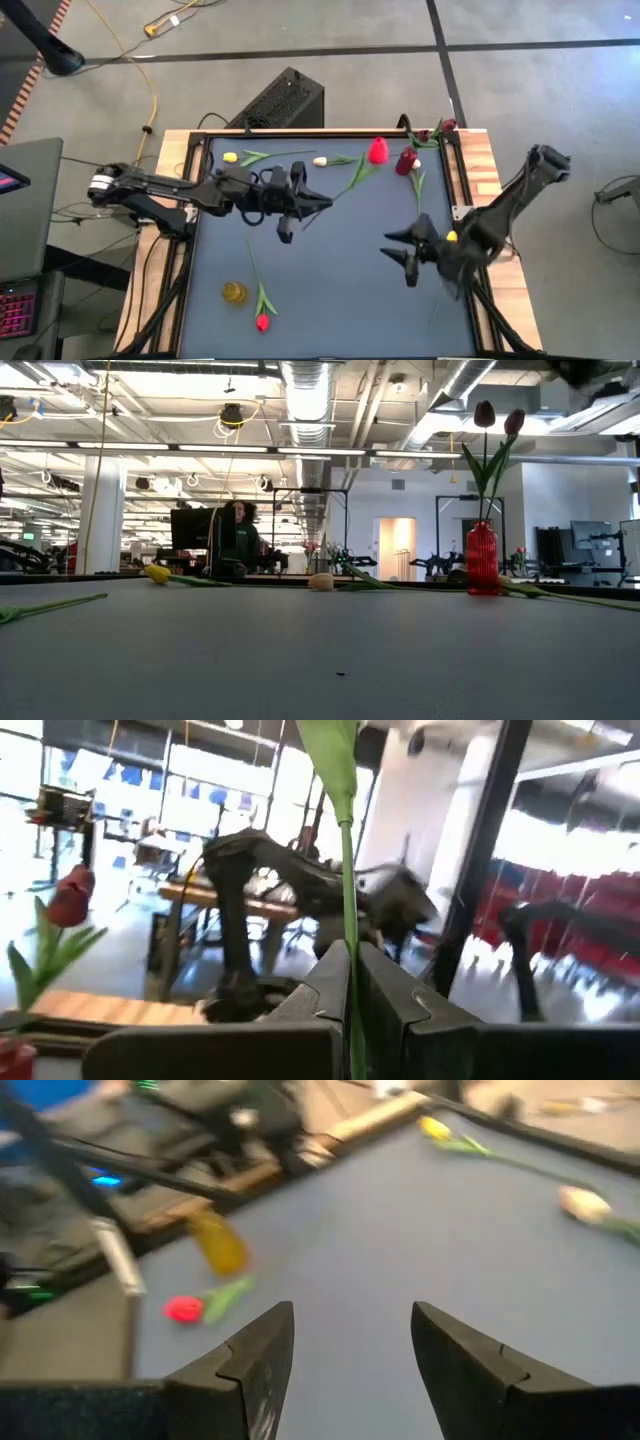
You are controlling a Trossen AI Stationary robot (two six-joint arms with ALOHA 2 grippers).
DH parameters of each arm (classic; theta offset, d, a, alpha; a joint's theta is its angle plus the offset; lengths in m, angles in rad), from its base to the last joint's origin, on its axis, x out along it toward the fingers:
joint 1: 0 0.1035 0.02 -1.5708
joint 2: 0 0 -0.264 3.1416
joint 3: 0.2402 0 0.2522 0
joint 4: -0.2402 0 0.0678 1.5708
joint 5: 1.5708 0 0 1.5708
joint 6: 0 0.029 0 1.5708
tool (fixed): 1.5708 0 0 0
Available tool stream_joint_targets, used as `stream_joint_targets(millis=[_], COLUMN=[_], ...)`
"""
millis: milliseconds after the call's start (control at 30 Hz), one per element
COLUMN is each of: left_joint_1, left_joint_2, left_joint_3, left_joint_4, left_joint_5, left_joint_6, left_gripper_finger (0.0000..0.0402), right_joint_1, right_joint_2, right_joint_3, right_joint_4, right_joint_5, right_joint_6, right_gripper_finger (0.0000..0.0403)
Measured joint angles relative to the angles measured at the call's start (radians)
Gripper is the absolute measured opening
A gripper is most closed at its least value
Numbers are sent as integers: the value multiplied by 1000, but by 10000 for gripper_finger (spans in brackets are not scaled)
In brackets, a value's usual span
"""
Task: Sort flowers into vase by color
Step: Put the right red flower into the red vase
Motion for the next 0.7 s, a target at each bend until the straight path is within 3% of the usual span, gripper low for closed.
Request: stream_joint_targets(millis=[100,233,500,700], left_joint_1=[6,5,5,5], left_joint_2=[1,0,0,0], left_joint_3=[-65,-127,-155,-155], left_joint_4=[103,211,252,247], left_joint_5=[-2,-29,-47,-40], left_joint_6=[-58,-114,-167,-163], left_gripper_finger=[0,0,0,0], right_joint_1=[-91,-226,-419,-458], right_joint_2=[-57,-35,181,301], right_joint_3=[0,0,0,0], right_joint_4=[195,480,866,1042], right_joint_5=[-128,-261,-533,-546], right_joint_6=[-228,-436,-485,-458], right_gripper_finger=[230,230,230,230])
